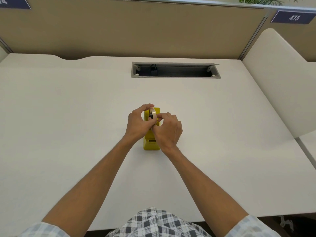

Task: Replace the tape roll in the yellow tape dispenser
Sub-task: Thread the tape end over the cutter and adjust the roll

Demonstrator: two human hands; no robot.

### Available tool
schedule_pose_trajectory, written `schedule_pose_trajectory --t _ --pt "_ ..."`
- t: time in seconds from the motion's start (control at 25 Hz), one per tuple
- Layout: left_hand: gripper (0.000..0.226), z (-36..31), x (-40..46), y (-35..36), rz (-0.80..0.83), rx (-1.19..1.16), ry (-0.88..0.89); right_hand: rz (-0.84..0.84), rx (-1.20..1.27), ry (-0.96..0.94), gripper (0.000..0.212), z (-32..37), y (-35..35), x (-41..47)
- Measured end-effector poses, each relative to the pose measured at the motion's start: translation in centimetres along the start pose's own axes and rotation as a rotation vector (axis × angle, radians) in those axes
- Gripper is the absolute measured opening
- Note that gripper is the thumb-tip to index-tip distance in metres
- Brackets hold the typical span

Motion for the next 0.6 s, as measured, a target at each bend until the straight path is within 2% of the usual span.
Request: schedule_pose_trajectory --t 0.32,0.6 --pt "0.039 1.4 0.1 0.6 0.055 0.016 -0.119 0.046 -0.053 0.023 0.012 -0.6 1.0 -0.3" --pt "0.038 1.3 0.2 0.4 0.052 0.060 -0.102 0.061 -0.073 0.035 0.013 -0.8 1.3 -0.3"
Point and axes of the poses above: each hand's wrist, its own x-axis towards the middle knuckle, its own y-axis out of the palm, z = x × y, the point moved 10 cm from there along x, towards the middle knuckle, and after that the axes turned 4 degrees about x, right-handed, at the moved point
